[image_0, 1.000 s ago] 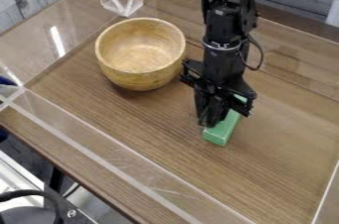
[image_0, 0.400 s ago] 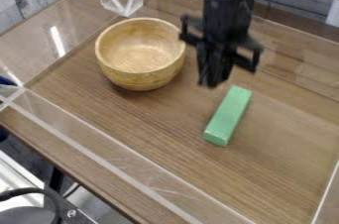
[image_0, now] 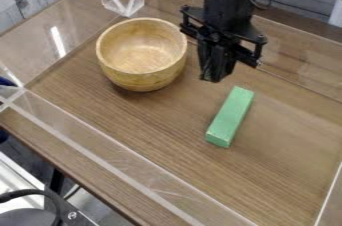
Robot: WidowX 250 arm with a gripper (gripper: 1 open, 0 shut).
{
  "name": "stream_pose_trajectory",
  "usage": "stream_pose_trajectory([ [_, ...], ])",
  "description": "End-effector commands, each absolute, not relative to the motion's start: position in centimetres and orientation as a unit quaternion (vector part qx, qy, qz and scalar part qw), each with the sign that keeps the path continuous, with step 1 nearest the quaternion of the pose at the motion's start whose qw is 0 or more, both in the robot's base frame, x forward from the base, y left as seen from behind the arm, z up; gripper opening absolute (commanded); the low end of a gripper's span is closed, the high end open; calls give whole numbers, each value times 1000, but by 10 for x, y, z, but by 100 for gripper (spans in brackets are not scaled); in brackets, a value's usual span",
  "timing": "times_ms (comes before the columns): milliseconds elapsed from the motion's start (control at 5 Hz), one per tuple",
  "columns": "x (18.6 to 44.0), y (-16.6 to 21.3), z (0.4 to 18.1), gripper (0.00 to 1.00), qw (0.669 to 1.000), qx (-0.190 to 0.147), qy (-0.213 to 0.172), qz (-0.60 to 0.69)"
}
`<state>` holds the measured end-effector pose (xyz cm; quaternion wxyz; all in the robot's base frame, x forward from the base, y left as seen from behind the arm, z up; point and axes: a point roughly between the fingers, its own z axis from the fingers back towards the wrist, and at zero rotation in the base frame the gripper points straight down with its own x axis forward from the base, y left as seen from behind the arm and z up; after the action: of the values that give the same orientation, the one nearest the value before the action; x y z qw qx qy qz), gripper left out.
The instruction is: Put the green block in the brown bowl
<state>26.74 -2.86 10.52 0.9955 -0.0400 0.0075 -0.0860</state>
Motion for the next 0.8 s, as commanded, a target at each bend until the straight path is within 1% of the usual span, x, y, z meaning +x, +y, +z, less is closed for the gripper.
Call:
stream_pose_trajectory([
  [0,273,-34,113,100,995,-43,-14,-93],
  [200,274,-36,111,100,994,-44,-14,-95],
  [600,283,-38,91,100,994,-45,-7,-96],
])
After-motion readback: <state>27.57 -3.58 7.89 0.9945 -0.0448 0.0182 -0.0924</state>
